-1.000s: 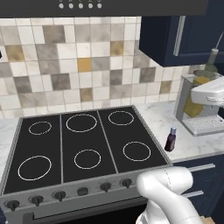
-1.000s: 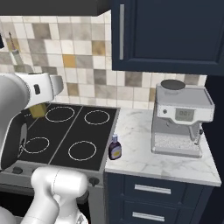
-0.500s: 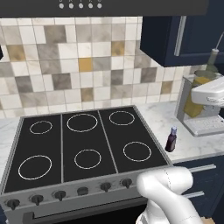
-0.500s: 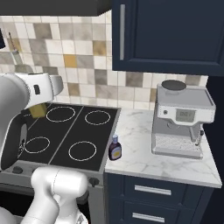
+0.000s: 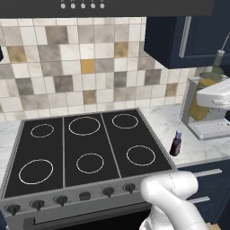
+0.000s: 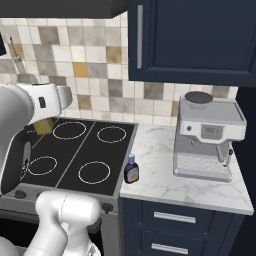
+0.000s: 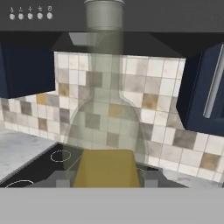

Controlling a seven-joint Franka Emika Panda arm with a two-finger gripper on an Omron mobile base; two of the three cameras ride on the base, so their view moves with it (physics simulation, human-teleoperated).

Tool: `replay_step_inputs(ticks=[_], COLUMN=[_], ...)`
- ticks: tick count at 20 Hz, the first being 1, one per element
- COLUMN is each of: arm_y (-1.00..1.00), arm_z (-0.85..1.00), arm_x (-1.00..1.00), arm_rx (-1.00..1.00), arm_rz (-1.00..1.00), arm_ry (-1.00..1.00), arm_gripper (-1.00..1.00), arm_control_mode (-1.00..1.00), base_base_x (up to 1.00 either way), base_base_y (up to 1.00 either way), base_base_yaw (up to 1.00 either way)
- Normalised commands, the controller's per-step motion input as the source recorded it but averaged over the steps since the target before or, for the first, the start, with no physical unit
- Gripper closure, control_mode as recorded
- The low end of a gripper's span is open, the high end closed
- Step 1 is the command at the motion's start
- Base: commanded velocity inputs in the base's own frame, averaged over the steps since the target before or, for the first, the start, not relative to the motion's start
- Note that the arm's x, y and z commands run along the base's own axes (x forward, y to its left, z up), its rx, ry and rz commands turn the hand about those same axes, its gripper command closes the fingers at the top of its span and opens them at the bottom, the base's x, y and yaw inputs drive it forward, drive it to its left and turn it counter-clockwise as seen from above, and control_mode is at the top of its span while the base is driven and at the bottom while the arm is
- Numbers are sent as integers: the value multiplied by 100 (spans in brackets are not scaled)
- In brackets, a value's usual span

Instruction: Take 2 condiments from the cabinet and move them on the counter near the stove.Make sure the condiments are lined up with each other, next to each other.

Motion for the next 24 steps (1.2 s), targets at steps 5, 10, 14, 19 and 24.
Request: replay_step_inputs(ticks=[5, 10, 14, 19, 24], arm_y=[-3, -23, -67, -53, -38], arm_z=[-12, -52, -77, -64, -62], arm_x=[0, 0, 0, 8, 19], arm_rx=[0, -1, 0, 0, -1], arm_rz=[0, 10, 18, 14, 2], arm_ry=[4, 8, 6, 2, 0], arm_gripper=[100, 100, 100, 100, 100], arm_control_mode=[-100, -100, -100, -100, -100], base_base_x=[0, 0, 0, 0, 0], base_base_y=[0, 0, 0, 0, 0], base_base_yaw=[0, 0, 0, 0, 0])
